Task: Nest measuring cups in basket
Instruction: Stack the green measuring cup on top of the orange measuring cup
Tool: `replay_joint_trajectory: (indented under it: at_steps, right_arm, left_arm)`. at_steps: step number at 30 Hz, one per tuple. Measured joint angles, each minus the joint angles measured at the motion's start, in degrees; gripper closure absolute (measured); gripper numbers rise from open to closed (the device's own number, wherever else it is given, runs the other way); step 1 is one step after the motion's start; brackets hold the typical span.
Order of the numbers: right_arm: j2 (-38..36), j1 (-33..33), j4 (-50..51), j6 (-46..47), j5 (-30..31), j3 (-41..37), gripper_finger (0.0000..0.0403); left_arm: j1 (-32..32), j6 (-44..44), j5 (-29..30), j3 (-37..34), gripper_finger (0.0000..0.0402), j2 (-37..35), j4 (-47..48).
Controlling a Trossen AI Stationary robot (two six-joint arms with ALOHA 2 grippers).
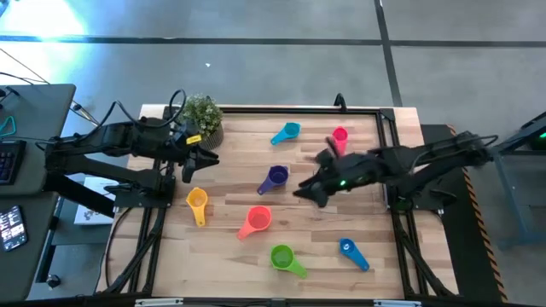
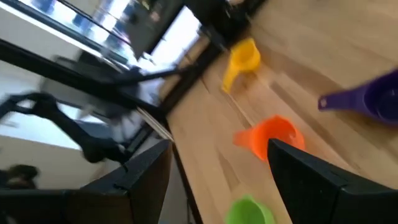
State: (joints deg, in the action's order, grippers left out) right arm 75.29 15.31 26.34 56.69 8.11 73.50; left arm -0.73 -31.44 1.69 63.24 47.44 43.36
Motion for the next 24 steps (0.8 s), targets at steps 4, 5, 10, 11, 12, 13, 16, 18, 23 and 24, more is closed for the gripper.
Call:
replay_joint_trajectory:
  at_steps: [4,5,10,11,12,13,16,18,23,24]
  right_arm:
    - [6.48,2.71,5.20,3.57,1.09,5.38,0.0146]
    - [7.98,3.30,6.44,4.75,1.13,6.41,0.0146]
    - [14.82,5.37,9.13,9.91,0.90,9.43,0.0146]
    - [15.96,5.69,9.15,10.72,0.65,9.68,0.0146]
    - [17.08,5.99,9.10,11.55,0.41,9.90,0.0146]
    - [18.16,6.30,9.16,12.31,0.32,10.08,0.0146]
    - [20.64,7.18,9.18,14.54,0.20,10.13,0.0146]
    - [22.04,7.82,9.14,15.77,0.19,10.13,0.0146]
    - [24.53,9.36,8.95,18.49,-0.03,10.16,0.0146]
    - [25.03,9.67,8.95,19.04,-0.05,10.16,0.0146]
  left_arm:
    - [0.00,0.00,0.00,0.00,0.0304,-0.15,0.80]
    - [0.00,0.02,0.00,0.00,0.0304,-0.19,0.76]
    - [0.00,0.08,0.00,0.00,0.0304,-0.21,0.62]
    - [0.00,0.09,0.00,0.00,0.0304,-0.21,0.62]
    - [0.00,0.09,0.00,0.00,0.0304,-0.21,0.62]
    - [0.00,0.09,0.00,0.00,0.0304,-0.21,0.65]
    - [0.00,0.09,0.00,0.00,0.0304,-0.21,1.27]
    - [0.00,0.11,0.00,0.00,0.0304,-0.21,1.82]
    - [0.00,0.13,0.00,0.00,0.0304,-0.21,2.97]
    - [0.00,0.13,0.00,0.00,0.0304,-0.21,3.03]
